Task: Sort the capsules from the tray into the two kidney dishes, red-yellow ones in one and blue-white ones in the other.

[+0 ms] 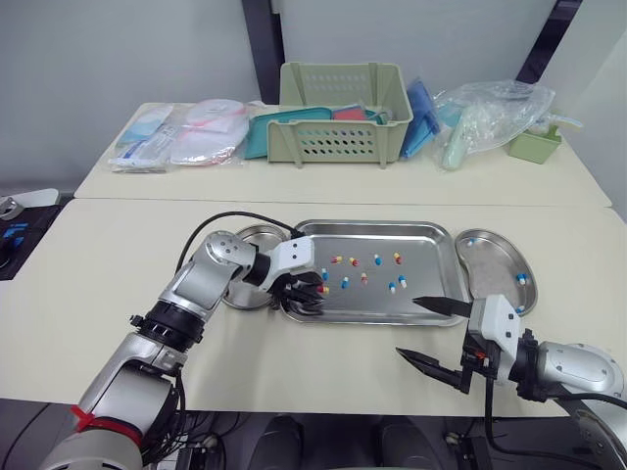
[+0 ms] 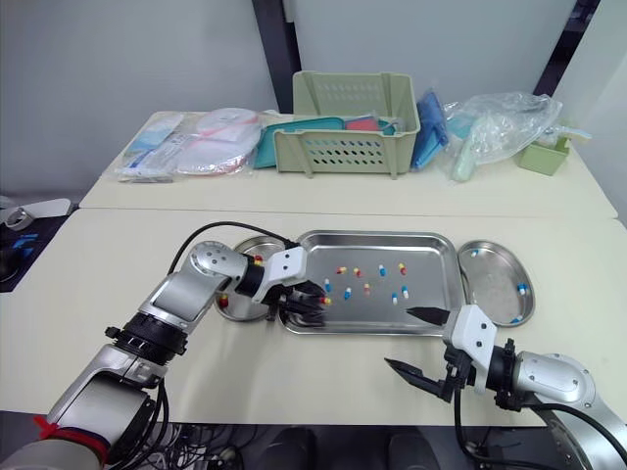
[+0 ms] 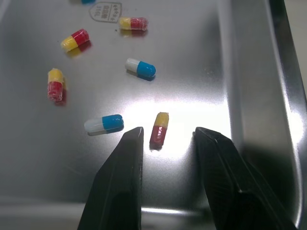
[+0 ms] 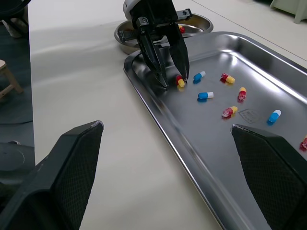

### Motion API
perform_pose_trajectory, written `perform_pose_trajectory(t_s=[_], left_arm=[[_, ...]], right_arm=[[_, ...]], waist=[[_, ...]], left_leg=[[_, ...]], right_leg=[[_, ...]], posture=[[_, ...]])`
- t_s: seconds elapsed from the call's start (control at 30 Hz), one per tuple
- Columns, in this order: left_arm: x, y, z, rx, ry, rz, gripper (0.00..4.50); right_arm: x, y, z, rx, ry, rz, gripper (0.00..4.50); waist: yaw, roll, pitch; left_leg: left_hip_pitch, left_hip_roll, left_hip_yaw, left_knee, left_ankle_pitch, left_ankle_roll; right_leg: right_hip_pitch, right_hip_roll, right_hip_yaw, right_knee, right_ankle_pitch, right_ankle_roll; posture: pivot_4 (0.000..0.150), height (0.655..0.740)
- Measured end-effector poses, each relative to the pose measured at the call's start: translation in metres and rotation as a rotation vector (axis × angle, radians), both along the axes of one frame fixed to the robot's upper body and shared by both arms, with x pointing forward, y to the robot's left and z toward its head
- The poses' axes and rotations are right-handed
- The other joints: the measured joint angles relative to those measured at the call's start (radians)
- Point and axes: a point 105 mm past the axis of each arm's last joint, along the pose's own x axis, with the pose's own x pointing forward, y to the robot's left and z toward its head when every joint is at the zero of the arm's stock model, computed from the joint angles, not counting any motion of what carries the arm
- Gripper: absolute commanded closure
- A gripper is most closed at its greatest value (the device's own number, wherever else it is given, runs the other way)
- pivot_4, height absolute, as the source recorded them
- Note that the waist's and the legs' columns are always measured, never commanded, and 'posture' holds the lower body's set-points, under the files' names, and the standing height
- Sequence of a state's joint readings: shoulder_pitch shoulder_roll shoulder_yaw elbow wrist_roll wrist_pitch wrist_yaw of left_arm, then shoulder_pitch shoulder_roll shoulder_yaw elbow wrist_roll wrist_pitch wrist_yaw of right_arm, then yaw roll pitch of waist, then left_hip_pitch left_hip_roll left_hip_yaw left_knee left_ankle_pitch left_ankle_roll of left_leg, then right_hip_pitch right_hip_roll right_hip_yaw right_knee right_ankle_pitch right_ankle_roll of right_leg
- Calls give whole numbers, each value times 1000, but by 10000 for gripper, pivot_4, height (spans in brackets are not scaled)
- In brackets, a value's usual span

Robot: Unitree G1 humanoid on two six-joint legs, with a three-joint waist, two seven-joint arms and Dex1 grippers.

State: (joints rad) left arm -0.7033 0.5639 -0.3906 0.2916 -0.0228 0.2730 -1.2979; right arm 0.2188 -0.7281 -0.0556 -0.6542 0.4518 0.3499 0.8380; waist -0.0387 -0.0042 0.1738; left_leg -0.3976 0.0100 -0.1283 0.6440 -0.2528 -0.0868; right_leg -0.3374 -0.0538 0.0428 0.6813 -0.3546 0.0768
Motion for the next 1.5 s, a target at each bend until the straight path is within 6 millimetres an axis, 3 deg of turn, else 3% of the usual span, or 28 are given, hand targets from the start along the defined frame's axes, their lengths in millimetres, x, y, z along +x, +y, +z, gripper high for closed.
perform_pose_trajectory(t_s=[0.27,0.5,0.83,0.93,1.1,1.23,1.33,1.5], left_arm=[[2,-5,-1,18,2,-12,27798],[2,-5,0,41,15,-12,44753],[-5,-2,0,32,61,-8,44753],[-12,11,10,22,83,21,44753],[-13,46,49,-35,34,170,44753],[-11,95,65,-119,12,471,44753],[-11,126,69,-140,-29,656,44753],[-19,140,54,-146,-9,771,44753]], right_arm=[[0,0,0,-1,2,-11,0],[0,0,0,-1,3,-11,0],[0,-1,0,-10,4,-6,0],[-1,-1,0,-16,3,3,0],[-1,0,1,-41,-36,39,0],[2,5,2,-35,-88,87,0],[3,15,3,-19,-118,141,0],[9,23,4,-6,-138,183,0]], waist=[[2,0,0],[2,0,0],[-1,0,0],[-7,0,0],[-11,0,0],[-19,0,0],[-18,0,0],[-5,-1,0]], left_leg=[[0,0,0,0,0,0],[0,0,0,0,0,0],[1,0,0,0,0,0],[0,0,-1,0,0,0],[0,0,-1,0,0,0],[1,1,-2,-1,0,0],[1,1,-2,-1,0,0],[0,0,-2,0,0,0]], right_leg=[[0,0,0,0,0,0],[0,0,0,0,0,0],[1,0,0,0,0,0],[0,0,-1,1,0,0],[0,0,-1,0,0,0],[0,0,-1,1,0,0],[0,0,-1,0,0,0],[0,0,-1,0,0,0]], posture=[[1500,7400],[1500,7400],[1500,7400],[1500,7400],[1500,7400],[1500,7400],[1500,7400],[1500,7400]])
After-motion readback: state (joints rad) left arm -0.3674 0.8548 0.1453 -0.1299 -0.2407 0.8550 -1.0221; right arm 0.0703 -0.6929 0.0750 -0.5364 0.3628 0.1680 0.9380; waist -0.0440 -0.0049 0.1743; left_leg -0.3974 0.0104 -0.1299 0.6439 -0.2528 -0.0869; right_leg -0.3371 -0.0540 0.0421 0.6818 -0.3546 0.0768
